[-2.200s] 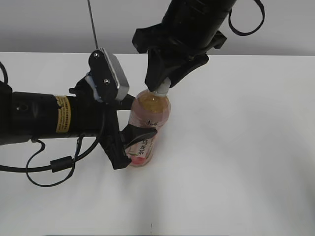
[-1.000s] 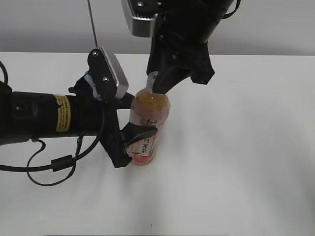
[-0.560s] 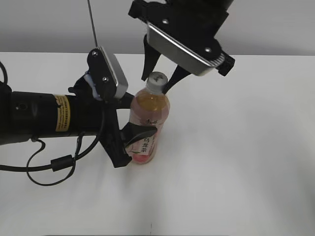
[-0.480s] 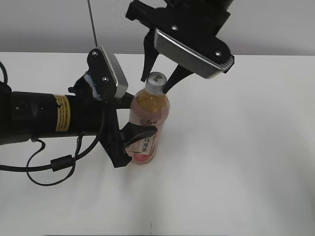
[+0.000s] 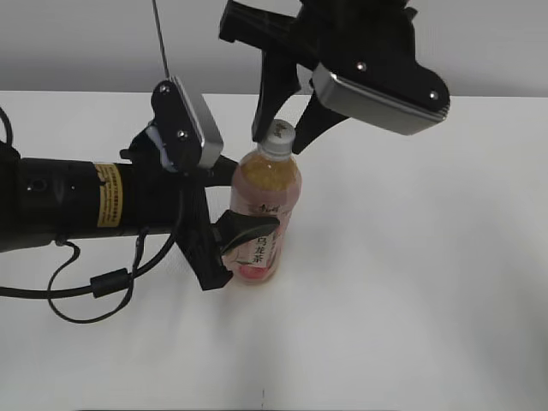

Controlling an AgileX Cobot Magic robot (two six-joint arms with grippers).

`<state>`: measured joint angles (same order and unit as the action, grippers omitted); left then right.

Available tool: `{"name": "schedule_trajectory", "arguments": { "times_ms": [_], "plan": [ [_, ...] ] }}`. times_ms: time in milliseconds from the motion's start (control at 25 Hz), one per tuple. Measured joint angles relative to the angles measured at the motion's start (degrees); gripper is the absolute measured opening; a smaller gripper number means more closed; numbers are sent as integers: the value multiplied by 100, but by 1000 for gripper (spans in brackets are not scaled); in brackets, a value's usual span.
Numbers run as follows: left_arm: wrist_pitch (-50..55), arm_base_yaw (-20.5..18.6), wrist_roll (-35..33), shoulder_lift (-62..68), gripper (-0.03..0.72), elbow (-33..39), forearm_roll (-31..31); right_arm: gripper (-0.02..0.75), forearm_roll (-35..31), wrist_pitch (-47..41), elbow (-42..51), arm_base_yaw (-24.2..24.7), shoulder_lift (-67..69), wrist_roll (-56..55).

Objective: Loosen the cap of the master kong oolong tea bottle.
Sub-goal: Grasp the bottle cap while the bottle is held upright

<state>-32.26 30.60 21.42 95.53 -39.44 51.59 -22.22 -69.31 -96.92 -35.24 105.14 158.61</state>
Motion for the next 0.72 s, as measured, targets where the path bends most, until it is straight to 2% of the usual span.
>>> {"name": "schedule_trajectory", "arguments": {
  "times_ms": [440, 720],
  "plan": [
    [-291, 10, 0, -70, 421, -31, 13, 280, 151, -97, 0, 0, -280, 22],
    [-275, 10, 0, -70, 421, -31, 18, 280, 158, -97, 0, 0, -280, 1084]
  ]
}}
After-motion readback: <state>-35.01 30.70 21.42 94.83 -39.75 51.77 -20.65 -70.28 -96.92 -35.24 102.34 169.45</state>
